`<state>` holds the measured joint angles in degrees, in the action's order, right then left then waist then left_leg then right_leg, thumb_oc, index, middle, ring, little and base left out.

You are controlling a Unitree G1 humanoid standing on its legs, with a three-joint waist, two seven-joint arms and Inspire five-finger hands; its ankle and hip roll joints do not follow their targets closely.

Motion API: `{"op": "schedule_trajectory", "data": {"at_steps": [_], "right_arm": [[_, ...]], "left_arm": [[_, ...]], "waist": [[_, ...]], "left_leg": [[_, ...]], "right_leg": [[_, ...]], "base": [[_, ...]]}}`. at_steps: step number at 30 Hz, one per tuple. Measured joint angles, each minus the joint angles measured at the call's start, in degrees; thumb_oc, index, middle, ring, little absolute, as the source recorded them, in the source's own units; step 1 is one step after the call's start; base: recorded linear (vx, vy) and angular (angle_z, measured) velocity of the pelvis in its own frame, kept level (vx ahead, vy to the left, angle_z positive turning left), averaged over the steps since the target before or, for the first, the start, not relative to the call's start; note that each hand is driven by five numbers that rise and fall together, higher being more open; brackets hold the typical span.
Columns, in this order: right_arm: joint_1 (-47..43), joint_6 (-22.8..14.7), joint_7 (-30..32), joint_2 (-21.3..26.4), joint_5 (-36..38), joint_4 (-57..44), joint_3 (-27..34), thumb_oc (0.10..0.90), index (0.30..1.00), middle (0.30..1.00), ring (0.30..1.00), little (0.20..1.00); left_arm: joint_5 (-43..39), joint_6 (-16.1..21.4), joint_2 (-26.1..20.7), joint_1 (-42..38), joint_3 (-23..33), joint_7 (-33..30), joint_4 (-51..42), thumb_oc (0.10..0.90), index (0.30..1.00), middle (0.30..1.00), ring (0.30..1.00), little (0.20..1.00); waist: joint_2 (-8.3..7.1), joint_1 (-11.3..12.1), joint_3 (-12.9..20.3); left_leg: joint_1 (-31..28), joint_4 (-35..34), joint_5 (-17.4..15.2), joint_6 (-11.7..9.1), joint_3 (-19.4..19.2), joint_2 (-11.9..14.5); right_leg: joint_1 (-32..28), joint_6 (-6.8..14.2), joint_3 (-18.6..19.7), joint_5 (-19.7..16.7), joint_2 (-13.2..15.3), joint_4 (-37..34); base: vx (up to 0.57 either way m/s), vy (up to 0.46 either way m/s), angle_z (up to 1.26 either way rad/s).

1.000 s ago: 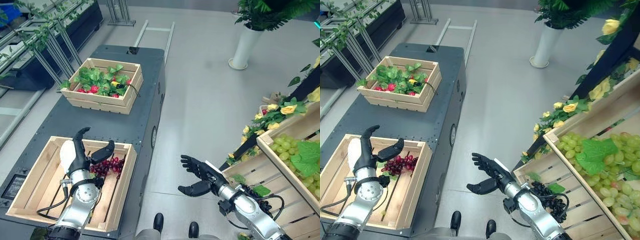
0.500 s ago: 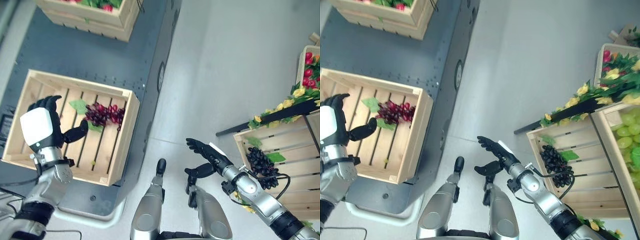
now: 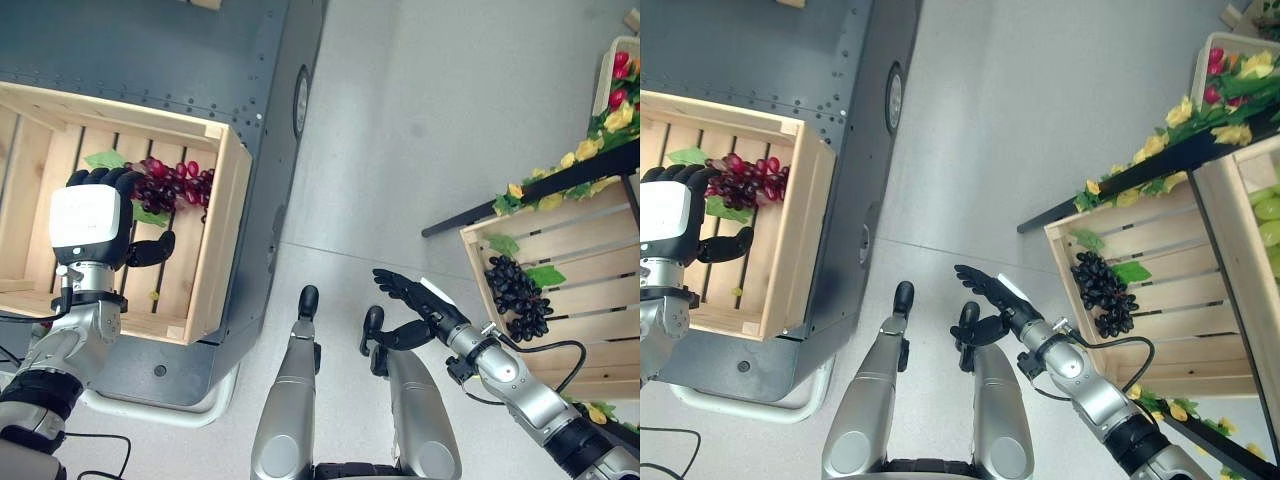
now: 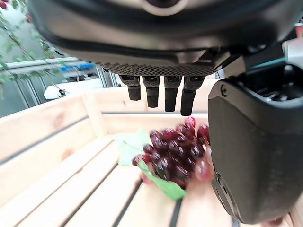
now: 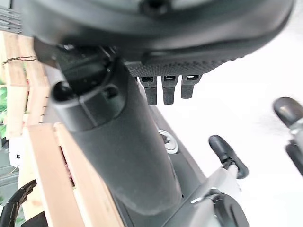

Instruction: Pick up the fruits from the basket on one side to the basket on the other side

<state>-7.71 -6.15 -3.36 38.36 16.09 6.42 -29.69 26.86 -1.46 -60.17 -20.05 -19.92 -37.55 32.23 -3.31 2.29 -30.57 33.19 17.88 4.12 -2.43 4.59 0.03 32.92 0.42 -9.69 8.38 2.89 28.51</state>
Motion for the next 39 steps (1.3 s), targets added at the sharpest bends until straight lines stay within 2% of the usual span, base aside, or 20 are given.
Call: {"op": "schedule_trajectory", "data": {"at_steps": [6,12,15,19,22,26,31,39], "right_arm": [[0.11,0.0,0.01,0.84,-0.07,-0.21,0.09,0.8,0.9,0.9,0.9,0.9],[0.05,0.01,0.03,1.2,-0.65,-0.86,0.04,0.8,0.9,0.9,0.9,0.9],[-0.14,0.0,0.2,1.04,-2.27,-1.05,-0.22,0.8,0.9,0.9,0.9,0.9],[-0.4,-0.05,1.45,-0.37,-2.23,-1.05,-0.36,0.8,0.9,0.9,0.9,0.9],[-1.36,-0.19,2.07,-1.9,-2.23,-1.21,-0.92,0.8,0.9,0.9,0.9,0.9],[-2.47,-0.39,2.18,-3.15,-2.19,-1.21,-1.05,0.8,0.9,0.9,0.9,0.9],[-2.47,-0.44,2.18,-3.15,-2.18,-1.19,-1.3,0.8,0.9,0.9,0.9,0.9],[-2.71,-0.44,2.65,-3.2,-2.17,-1.18,-2.02,0.8,0.9,0.9,0.9,0.9]], "left_arm": [[3.17,-0.42,-0.35,-2.66,-0.77,0.49,1.88,0.8,0.9,0.9,0.9,0.9],[3.9,-3.32,-1.33,-6.46,-3.75,-0.87,4.55,0.8,0.9,0.9,0.9,0.9],[3.95,-4.89,-1.32,-10.28,-4.37,-4.23,8.49,0.8,0.9,0.9,0.9,0.9],[5.82,-7.81,-1.33,-12.79,-4.36,-8.23,8.91,0.8,0.9,0.9,0.9,0.9],[7.33,-7.92,-1.32,-14.14,-4.54,-8.31,10.53,0.8,0.9,0.9,0.9,0.9],[8.38,-10.22,-1.33,-14.72,-5.66,-7.96,12.29,0.8,0.9,0.9,0.9,0.9],[8.5,-11.47,-1.33,-15.97,-8.04,-4.27,13.24,0.8,0.9,0.9,0.9,0.9],[8.21,-9.39,-1.85,-19.19,-10.88,5.18,13.31,0.8,0.9,0.9,0.9,0.9]], "waist": [[-0.03,-0.66,0.02],[-0.44,-1.22,0.02],[-1.36,-1.44,0.03],[-2.68,-1.41,0.09],[-3.64,-1.56,0.11],[-4.54,-1.33,0.16],[-4.69,-1.24,0.18],[-4.74,-1.41,0.19]], "left_leg": [[2.24,1.15,-0.14,0.15,0.01,0.03],[4.28,1.76,-0.25,0.02,-0.04,0.06],[4.41,1.68,-0.15,-0.26,-0.03,0.28],[4.47,1.64,-0.14,-0.21,0.04,0.51],[4.37,1.88,-0.37,-0.14,-0.01,0.62],[4.33,2.46,-0.77,0.03,-0.02,0.59],[4.31,2.46,-0.95,-0.18,0.01,0.75],[4.56,1.81,-1.08,0.1,-0.2,0.7]], "right_leg": [[2.42,-0.07,0.05,0.1,0.05,1.01],[4.45,-0.11,0.12,0.1,0.02,1.64],[4.49,-0.17,0.08,0.11,-0.2,1.48],[4.12,-0.27,-0.05,-0.05,-0.5,0.7],[3.74,-0.41,-0.11,-0.19,-0.63,0.42],[3.31,-0.31,-0.11,-0.25,-0.62,0.2],[2.68,0.28,-0.15,-0.65,-0.94,-1.25],[2.54,0.73,0.02,-1.08,-0.99,-2.66]], "base": [[-0.01,0.021,0.0],[0.0,0.0,0.0],[0.0,-0.01,-0.01],[0.01,-0.028,-0.01],[0.0,0.0,0.0],[0.02,0.004,0.0],[0.01,-0.001,0.0],[0.0,0.044,-0.01]]}}
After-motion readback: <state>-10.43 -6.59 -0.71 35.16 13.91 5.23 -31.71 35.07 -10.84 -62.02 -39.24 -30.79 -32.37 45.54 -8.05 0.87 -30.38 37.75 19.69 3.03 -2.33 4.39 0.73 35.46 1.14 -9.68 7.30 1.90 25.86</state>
